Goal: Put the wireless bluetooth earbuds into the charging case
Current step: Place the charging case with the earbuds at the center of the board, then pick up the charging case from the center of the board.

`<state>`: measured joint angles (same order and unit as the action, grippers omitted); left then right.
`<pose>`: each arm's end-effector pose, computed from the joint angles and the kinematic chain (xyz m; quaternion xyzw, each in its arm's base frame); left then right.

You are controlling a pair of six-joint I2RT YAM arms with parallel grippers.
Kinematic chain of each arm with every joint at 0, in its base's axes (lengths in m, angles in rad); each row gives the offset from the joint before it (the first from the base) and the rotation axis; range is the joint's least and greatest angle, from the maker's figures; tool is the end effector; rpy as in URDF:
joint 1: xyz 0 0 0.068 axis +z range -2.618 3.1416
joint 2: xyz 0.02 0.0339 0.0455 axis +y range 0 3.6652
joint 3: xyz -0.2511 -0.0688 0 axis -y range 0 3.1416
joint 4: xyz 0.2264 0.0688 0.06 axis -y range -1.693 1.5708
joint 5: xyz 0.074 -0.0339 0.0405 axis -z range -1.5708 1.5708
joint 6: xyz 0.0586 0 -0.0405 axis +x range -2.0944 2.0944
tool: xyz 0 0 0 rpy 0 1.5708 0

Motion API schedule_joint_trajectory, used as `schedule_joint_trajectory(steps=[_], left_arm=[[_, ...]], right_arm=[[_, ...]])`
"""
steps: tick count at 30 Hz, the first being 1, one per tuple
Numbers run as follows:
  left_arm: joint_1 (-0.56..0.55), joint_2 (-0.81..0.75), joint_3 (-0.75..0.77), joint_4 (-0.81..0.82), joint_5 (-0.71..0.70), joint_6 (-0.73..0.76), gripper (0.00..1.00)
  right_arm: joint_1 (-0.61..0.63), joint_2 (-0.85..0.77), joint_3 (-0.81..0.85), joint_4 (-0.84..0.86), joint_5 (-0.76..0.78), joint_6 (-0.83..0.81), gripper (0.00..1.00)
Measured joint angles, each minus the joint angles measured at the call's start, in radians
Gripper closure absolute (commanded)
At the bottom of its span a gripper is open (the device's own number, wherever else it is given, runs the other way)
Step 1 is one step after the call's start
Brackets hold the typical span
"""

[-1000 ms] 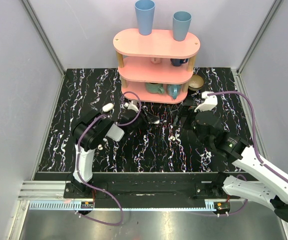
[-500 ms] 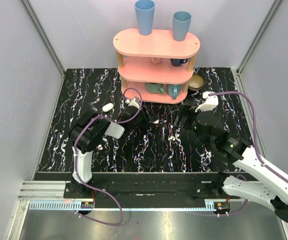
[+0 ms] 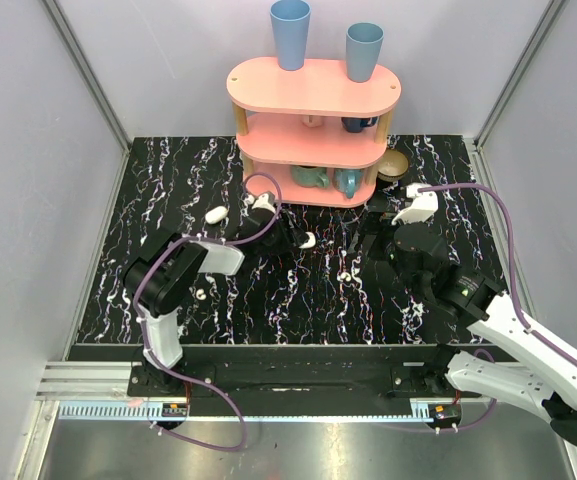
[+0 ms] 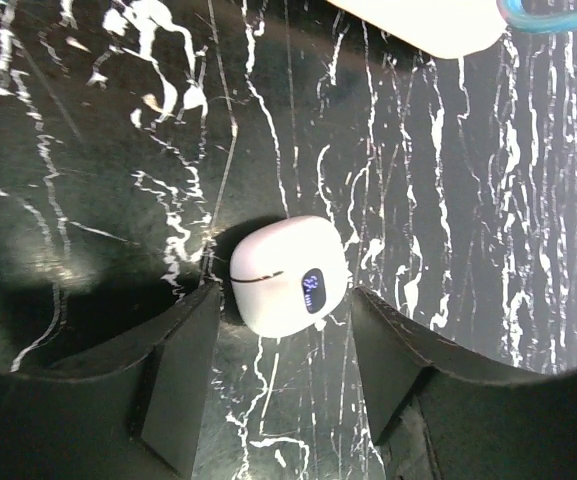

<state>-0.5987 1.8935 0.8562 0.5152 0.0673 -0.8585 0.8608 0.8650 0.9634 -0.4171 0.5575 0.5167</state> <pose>0.3127 -0.2181 0.1212 -0.0954 0.8601 -0.3549 0.3539 0.1500 0.1269 0.3478 0.0255 0.7952 0.1859 0.5766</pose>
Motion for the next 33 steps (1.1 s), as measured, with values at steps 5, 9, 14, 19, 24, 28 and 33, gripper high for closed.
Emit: schedule_joint_trajectory(steps=[5,9,14,19,24,28,33], left_arm=[[0.001,-0.082,-0.008,-0.095,-0.067,0.053,0.39],[0.002,-0.196,-0.027,-0.146,-0.112,0.113,0.36],[0.002,-0.309,-0.028,-0.213,-0.179,0.183,0.29],[0.011,-0.415,-0.061,-0.294,-0.278,0.239,0.05],[0.053,-0.499,-0.091,-0.365,-0.36,0.335,0.01],[0.114,-0.521,-0.095,-0.394,-0.377,0.448,0.01],[0.245,-0.533,-0.093,-0.426,-0.309,0.602,0.01]], right_arm=[[0.0,0.0,0.0,0.0,0.0,0.001,0.0],[0.0,0.003,0.0,0.0,0.0,0.005,0.0],[0.0,0.021,0.0,0.0,-0.002,0.011,0.0],[-0.002,0.053,0.0,0.0,-0.015,0.015,0.0],[-0.005,0.071,0.0,0.0,-0.028,0.023,0.0],[-0.005,0.088,0.0,0.001,-0.031,0.027,0.0],[-0.006,0.113,0.0,0.001,-0.055,0.031,0.0]])
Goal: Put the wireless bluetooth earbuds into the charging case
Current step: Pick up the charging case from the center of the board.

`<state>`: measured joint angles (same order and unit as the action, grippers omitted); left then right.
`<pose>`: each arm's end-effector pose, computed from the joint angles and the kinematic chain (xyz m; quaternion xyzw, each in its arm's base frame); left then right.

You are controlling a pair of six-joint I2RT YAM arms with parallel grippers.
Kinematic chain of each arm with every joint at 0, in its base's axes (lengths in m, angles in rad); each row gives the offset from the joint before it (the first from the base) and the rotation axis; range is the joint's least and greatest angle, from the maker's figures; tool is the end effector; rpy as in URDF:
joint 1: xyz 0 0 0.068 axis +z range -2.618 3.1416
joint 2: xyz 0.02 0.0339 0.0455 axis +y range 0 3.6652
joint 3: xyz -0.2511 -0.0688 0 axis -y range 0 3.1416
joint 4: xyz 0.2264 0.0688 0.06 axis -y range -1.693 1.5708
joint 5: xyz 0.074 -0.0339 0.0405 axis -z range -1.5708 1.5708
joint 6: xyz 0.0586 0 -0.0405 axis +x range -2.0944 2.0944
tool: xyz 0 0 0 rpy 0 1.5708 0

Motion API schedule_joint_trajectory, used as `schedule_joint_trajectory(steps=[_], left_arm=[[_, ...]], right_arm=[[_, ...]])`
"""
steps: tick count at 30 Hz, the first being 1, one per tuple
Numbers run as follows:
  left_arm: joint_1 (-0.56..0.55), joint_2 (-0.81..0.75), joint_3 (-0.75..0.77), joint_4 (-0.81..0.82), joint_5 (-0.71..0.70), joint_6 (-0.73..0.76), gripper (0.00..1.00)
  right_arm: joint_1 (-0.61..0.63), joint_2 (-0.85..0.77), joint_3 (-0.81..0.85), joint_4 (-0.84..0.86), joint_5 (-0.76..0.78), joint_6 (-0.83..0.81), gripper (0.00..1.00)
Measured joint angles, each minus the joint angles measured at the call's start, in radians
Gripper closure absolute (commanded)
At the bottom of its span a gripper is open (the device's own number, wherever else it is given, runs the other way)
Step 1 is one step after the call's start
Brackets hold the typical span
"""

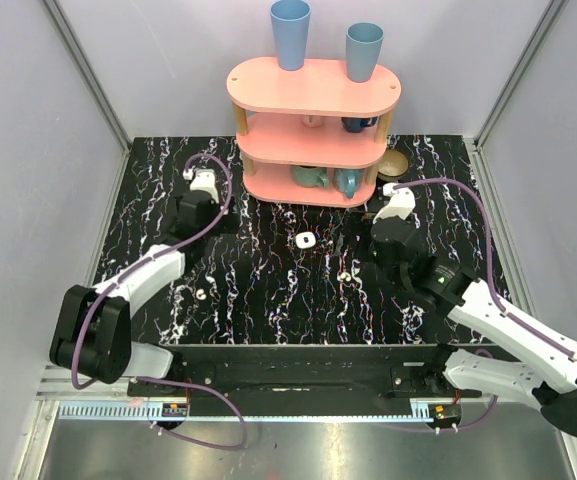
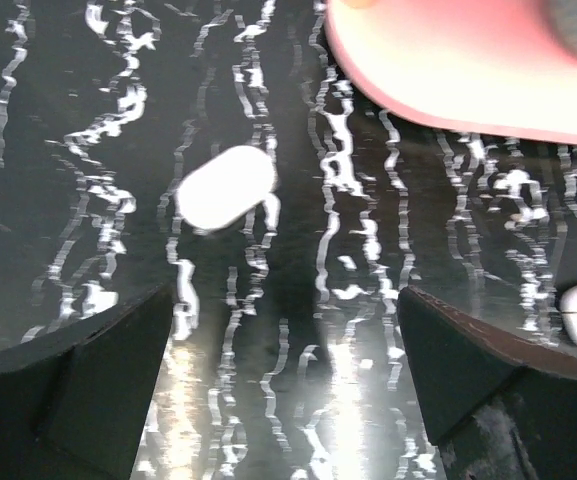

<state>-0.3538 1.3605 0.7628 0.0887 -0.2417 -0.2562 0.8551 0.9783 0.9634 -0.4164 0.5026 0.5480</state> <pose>0.2889 -0.0918 0.2175 -0.0192 0.8580 -0.0518 0.5106 0.1663 0.1482 0.3260 0.0078 0.8265 0.1773 0.5342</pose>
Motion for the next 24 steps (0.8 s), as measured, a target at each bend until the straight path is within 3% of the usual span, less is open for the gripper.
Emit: schedule_joint_trajectory(steps=[6,11,16,24], left_arm=[[0.118,0.017,0.05,-0.049,0.138,0.225,0.01],[0.187,0.156,0.198,-0.09,0.305,0.375,0.05],[0.266,0.347,0.378,-0.219,0.447,0.472,0.1],[0.343,0.426,0.416,-0.369,0.575,0.597,0.11]], right_arm=[[-0.002,0.014,0.0,0.0,-0.017,-0.005,0.0],[-0.008,0.062,0.015,0.0,-0.043,-0.018,0.0],[-0.012,0.099,0.034,0.0,-0.06,-0.029,0.0],[-0.019,0.15,0.068,0.0,-0.083,-0.035,0.0]])
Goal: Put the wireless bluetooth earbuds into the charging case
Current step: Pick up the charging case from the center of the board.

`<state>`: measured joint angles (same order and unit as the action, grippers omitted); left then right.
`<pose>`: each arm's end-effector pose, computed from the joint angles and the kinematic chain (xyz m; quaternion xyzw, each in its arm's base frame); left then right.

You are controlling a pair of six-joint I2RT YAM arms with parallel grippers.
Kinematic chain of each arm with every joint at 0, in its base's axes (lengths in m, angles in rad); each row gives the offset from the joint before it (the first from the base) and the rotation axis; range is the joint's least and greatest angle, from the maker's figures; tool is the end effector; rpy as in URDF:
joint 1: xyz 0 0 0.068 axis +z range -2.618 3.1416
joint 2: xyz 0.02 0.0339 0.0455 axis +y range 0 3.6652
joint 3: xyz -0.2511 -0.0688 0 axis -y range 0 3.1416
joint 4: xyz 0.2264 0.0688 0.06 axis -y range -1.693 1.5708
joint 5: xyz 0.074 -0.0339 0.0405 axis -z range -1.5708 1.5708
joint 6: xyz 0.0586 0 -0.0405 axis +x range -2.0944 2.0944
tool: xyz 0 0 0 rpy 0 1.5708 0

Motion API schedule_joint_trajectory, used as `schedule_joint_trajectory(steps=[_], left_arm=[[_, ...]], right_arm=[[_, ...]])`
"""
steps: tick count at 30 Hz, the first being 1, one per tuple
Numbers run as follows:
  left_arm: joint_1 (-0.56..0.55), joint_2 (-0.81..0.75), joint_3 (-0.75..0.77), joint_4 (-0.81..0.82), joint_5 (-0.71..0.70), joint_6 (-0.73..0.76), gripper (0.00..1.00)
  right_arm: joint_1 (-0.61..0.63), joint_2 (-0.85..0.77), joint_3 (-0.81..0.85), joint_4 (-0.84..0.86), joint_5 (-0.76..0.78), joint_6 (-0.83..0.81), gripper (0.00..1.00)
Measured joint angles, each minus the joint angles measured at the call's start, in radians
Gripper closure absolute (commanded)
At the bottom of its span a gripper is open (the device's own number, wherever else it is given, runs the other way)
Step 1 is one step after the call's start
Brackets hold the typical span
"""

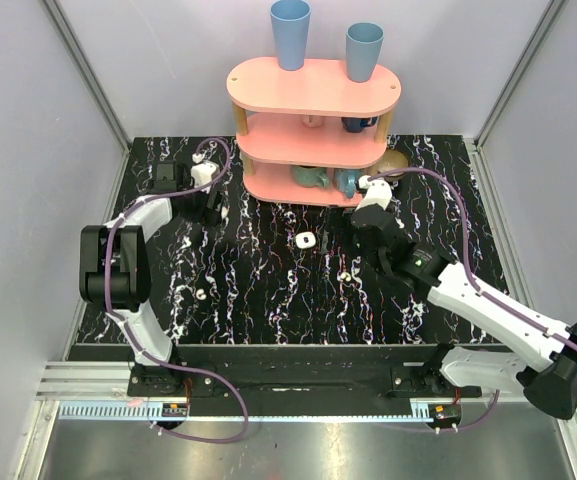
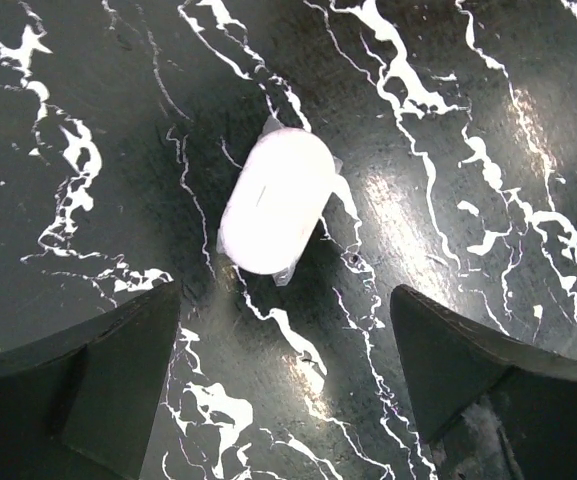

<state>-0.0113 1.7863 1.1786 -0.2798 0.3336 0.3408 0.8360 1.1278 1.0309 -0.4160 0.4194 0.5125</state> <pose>0.3753 -0.0234 0.1785 0.2175 0.9050 -0.1001 0.3516 0.1884 0.1729 0.3156 -0.0323 0.8503 0.1678 0.4978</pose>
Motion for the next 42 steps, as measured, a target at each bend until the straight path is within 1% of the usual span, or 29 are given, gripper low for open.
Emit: schedule_joint_trajectory(steps=[1,8,11,16,20,30,37,42], left_arm=[[0.0,0.01,0.012,-0.017,0.006,0.016,0.12],[0.002,0.077,0.102,-0.11,0.074,0.109,0.13],[0.003,0.116,0.169,-0.152,0.101,0.145,0.15],[0.011,0.183,0.301,-0.246,0.129,0.211,0.15],[0.024,0.224,0.371,-0.333,0.132,0.264,0.17],[0.026,0.271,0.385,-0.425,0.142,0.307,0.18],[0.02,0.303,0.398,-0.441,0.129,0.31,0.22],[0.018,0.317,0.407,-0.441,0.115,0.31,0.23]], right_arm=[[-0.001,0.008,0.003,0.0,-0.005,0.0,0.0],[-0.005,0.039,0.011,0.0,-0.027,0.0,0.0],[-0.006,0.044,0.014,0.0,-0.039,0.0,0.0],[-0.008,0.045,0.018,0.0,-0.045,0.0,0.0],[-0.012,0.053,0.029,0.0,-0.047,0.0,0.0],[-0.019,0.084,0.042,-0.001,-0.05,0.0,0.0],[-0.022,0.087,0.044,0.0,-0.067,0.0,0.0],[-0.026,0.095,0.045,0.0,-0.072,0.0,0.0]])
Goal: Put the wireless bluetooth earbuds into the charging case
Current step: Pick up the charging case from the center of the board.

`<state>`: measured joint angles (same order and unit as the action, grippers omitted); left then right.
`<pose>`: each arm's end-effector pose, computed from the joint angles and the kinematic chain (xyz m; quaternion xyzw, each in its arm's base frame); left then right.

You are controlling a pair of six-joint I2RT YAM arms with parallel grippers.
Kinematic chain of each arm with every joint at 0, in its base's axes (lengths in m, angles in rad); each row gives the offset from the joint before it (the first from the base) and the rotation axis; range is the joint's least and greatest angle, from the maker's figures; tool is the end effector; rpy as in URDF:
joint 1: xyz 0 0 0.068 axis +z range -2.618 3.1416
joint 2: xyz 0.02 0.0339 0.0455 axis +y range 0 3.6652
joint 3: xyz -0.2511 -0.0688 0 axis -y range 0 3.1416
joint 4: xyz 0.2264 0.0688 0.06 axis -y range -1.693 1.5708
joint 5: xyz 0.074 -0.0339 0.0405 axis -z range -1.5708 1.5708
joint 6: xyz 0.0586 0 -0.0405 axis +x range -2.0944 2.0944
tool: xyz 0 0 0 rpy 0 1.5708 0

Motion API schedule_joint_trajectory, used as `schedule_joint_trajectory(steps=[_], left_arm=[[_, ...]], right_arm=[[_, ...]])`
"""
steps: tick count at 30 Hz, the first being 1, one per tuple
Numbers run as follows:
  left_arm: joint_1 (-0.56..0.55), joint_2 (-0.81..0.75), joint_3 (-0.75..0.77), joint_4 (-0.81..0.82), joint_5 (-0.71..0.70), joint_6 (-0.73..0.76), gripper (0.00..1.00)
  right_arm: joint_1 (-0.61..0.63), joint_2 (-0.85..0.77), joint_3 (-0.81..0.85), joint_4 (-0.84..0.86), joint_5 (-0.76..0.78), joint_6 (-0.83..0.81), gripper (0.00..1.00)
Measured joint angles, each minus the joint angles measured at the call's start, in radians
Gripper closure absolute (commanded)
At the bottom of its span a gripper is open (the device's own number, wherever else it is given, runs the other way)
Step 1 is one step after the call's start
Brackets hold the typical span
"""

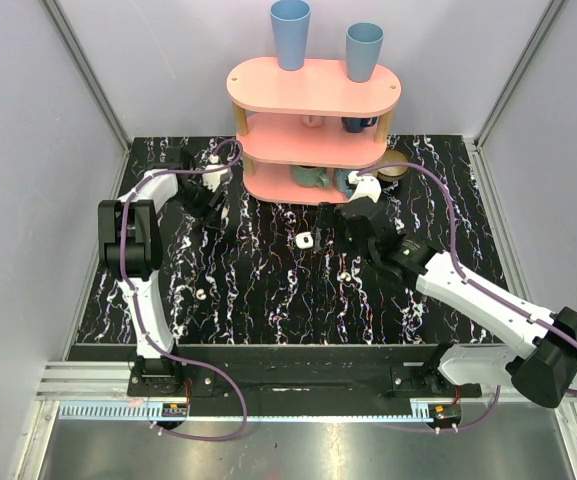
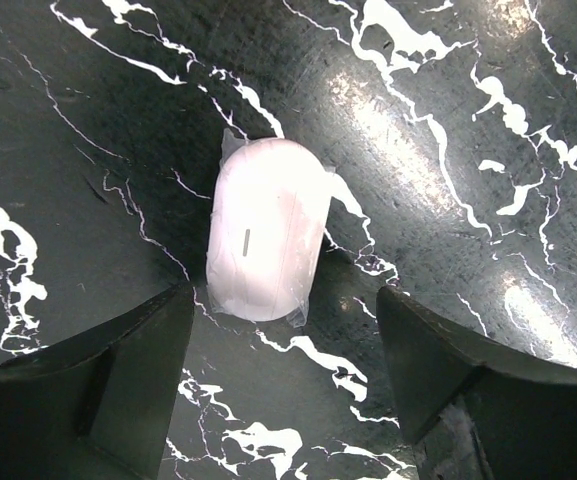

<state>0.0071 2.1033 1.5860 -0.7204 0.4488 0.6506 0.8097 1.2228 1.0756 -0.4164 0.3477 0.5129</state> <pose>0.4156 -0.0225 0.1502 0.3390 0.9004 -0.1555 0.2238 0.2050 0.1863 0.3067 -0.0450 0.8655 0.1723 0.4682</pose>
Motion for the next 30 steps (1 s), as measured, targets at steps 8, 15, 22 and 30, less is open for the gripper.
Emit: schedule_joint_trajectory(steps=[8,15,22,30], left_arm=[[-0.006,0.009,0.034,0.003,-0.023,0.0,0.29],[-0.039,0.028,0.045,0.002,-0.049,0.006,0.3],[-0.054,0.042,0.052,-0.007,-0.071,0.006,0.33],[-0.054,0.047,0.053,-0.02,-0.099,0.001,0.44]], right_arm=[[-0.002,0.022,0.009,0.0,-0.006,0.0,0.0],[-0.007,0.022,0.011,0.0,-0.014,0.0,0.0],[-0.012,0.022,0.011,0.0,-0.019,0.0,0.0],[-0.013,0.022,0.011,0.0,-0.021,0.0,0.0]])
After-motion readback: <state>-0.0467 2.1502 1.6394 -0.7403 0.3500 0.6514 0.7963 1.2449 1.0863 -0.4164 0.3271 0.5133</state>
